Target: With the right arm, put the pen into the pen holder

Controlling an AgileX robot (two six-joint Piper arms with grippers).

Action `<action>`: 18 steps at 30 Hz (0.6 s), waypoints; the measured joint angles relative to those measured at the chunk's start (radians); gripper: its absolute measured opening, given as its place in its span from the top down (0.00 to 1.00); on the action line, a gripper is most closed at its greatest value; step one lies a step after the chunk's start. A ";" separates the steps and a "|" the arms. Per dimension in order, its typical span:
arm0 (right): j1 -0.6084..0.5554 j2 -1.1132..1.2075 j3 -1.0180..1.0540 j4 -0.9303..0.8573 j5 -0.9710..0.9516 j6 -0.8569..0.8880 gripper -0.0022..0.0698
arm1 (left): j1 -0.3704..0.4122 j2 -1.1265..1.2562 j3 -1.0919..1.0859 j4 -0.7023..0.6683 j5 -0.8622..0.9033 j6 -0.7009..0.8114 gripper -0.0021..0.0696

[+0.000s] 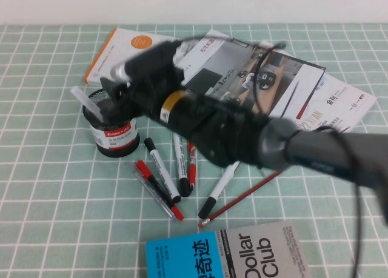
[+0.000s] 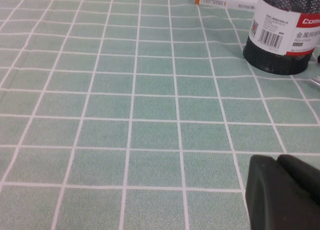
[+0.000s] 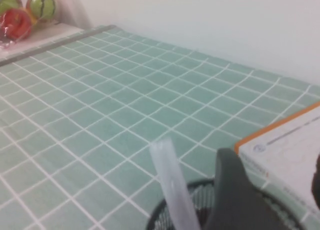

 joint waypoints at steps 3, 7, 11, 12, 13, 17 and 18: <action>0.000 -0.100 0.000 -0.034 0.128 0.045 0.65 | 0.000 0.000 0.000 0.000 0.000 0.000 0.98; 0.000 -0.243 0.000 -0.079 0.371 0.081 0.91 | 0.000 0.000 0.000 0.000 0.000 0.000 0.98; 0.000 -0.399 0.027 -0.113 0.601 0.073 0.98 | 0.000 0.000 0.000 0.000 0.000 0.000 0.98; 0.000 -0.445 0.048 -0.116 0.641 0.064 0.98 | 0.000 0.000 0.000 0.000 0.000 0.000 0.98; 0.000 -0.492 0.074 -0.118 0.693 0.051 0.99 | 0.000 0.000 0.000 0.000 0.000 0.000 0.98; 0.000 -0.672 0.201 -0.122 0.798 0.030 0.99 | 0.000 0.000 0.000 0.000 0.000 0.000 0.98; 0.000 -0.722 0.241 -0.122 0.821 0.028 1.00 | 0.000 0.000 0.000 0.000 0.000 0.000 0.98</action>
